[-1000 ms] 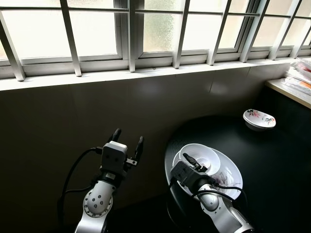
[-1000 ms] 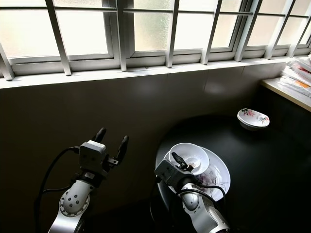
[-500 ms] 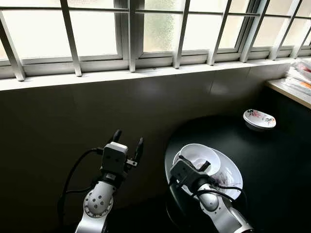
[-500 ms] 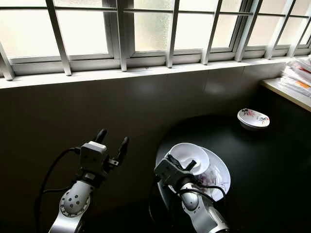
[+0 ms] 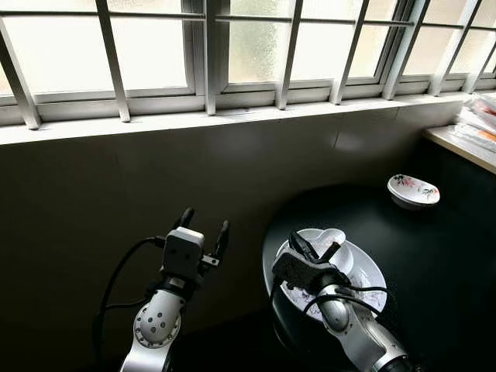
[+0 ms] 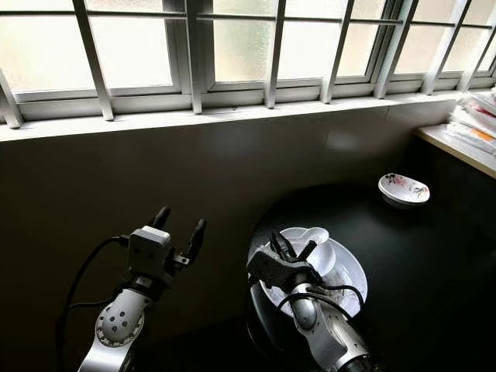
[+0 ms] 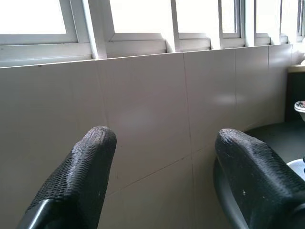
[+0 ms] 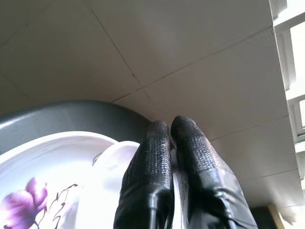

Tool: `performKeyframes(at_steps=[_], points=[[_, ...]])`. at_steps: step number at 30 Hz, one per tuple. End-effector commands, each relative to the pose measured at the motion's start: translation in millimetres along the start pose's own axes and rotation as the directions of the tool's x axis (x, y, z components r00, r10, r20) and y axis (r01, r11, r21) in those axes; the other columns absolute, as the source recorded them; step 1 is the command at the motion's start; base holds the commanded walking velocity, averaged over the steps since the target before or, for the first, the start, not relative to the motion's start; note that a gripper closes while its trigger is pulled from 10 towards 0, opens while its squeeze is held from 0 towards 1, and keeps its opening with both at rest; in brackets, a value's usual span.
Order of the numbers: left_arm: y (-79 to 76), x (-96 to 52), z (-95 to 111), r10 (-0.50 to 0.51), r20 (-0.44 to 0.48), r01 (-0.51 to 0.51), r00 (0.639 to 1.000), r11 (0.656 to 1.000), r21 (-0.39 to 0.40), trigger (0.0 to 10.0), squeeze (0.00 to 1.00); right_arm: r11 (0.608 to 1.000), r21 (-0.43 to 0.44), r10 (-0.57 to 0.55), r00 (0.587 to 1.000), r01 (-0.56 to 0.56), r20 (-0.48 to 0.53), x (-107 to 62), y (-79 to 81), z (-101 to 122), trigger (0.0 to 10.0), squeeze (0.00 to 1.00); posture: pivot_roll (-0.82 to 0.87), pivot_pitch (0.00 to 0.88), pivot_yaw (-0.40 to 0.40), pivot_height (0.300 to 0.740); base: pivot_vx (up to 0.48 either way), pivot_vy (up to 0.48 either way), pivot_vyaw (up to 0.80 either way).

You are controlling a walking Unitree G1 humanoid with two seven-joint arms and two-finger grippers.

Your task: Kitchen organization

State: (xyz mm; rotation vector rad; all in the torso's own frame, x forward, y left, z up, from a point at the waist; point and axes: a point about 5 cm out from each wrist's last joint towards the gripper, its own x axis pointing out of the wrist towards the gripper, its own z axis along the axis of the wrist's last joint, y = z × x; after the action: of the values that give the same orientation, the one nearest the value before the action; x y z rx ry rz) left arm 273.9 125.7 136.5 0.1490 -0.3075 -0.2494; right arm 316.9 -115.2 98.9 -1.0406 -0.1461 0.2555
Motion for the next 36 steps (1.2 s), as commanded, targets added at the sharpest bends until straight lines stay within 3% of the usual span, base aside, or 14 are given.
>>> performKeyframes(at_steps=[1, 7, 8, 9, 11, 20, 25, 27, 29, 32, 36], points=[[-4.4, -0.8, -3.0, -0.014, -0.011, 0.014, 1.0, 1.0, -0.003, 10.0, 0.0, 0.999, -0.038, -0.017, 1.0, 0.018, 0.023, 0.9, -3.1, 3.2, 0.0, 0.0, 0.05, 0.0, -0.058, 0.74, 0.0, 0.0, 0.0], [-5.8, -1.0, -4.0, -0.017, -0.013, 0.017, 1.0, 1.0, -0.004, 10.0, 0.0, 0.999, -0.037, -0.031, 0.999, 0.032, 0.014, 0.5, -2.1, 2.0, 0.0, 0.0, 0.05, 0.0, -0.058, 0.74, 0.0, 0.0, 0.0], [-6.0, -1.1, -4.2, -0.017, -0.013, 0.017, 1.0, 1.0, -0.004, 10.0, 0.0, 0.999, -0.039, -0.035, 0.999, 0.035, 0.011, 0.7, -2.2, 1.9, 3.3, 0.0, 0.05, 0.0, -0.058, 0.74, 0.0, 0.0, 0.0], [-6.2, -1.0, -4.3, -0.018, -0.013, 0.018, 1.0, 1.0, -0.004, 10.0, 0.0, 0.998, -0.042, -0.039, 0.999, 0.039, 0.009, 1.0, -2.4, 1.8, 4.9, 0.0, 0.05, 0.0, -0.058, 0.74, 0.0, 0.0, 0.0], [-6.8, -1.1, -4.6, -0.02, -0.014, 0.019, 1.0, 1.0, -0.005, 10.0, 0.0, 0.998, -0.03, -0.052, 0.999, 0.052, 0.002, 2.0, -3.3, 1.7, 10.0, 0.0, 0.05, 0.0, -0.059, 0.74, 0.0, 0.0, 0.0], [-6.8, -1.7, -5.8, -0.019, -0.016, 0.019, 1.0, 1.0, -0.004, 10.0, 0.0, 0.993, -0.065, -0.098, 0.995, 0.098, -0.001, 5.2, -9.3, 2.1, 10.0, 0.0, 0.05, 0.0, -0.061, 0.74, 0.0, 0.0, 0.0], [-6.8, -1.7, -6.1, -0.019, -0.017, 0.018, 1.0, 1.0, -0.005, 10.0, 0.0, 0.965, -0.111, -0.222, 0.967, 0.236, 0.126, 5.4, -26.3, 18.5, 10.0, 0.0, 0.05, 0.0, -0.06, 0.74, 0.0, 0.0, 0.0], [-6.8, -1.7, -6.1, -0.019, -0.017, 0.018, 1.0, 1.0, -0.005, 10.0, 0.0, 0.965, -0.111, -0.222, 0.967, 0.236, 0.126, 5.4, -26.3, 18.5, 10.0, 0.0, 0.05, 0.0, -0.06, 0.74, 0.0, 0.0, 0.0], [-6.8, -1.6, -6.3, -0.02, -0.017, 0.019, 1.0, 1.0, -0.005, 10.0, 0.0, 0.945, -0.122, -0.276, 0.939, 0.305, 0.208, 4.4, -35.2, 30.6, 10.0, 0.0, 0.05, 0.0, -0.058, 0.74, 0.0, 0.0, 0.0], [-7.0, -1.5, -6.5, -0.02, -0.017, 0.02, 1.0, 1.0, -0.005, 10.0, 0.0, 0.925, -0.179, -0.298, 0.931, 0.336, 0.212, 4.9, -35.3, 29.3, 10.0, 0.0, 0.05, 0.0, -0.058, 0.74, 0.0, 0.0, 0.0], [-6.8, -1.2, -6.5, -0.019, -0.017, 0.018, 1.0, 1.0, -0.005, 10.0, 0.0, 0.906, -0.153, -0.357, 0.907, 0.395, 0.225, 3.8, -42.3, 29.9, 10.0, 0.0, 0.05, 0.0, -0.059, 0.74, 0.0, 0.0, 0.0]])
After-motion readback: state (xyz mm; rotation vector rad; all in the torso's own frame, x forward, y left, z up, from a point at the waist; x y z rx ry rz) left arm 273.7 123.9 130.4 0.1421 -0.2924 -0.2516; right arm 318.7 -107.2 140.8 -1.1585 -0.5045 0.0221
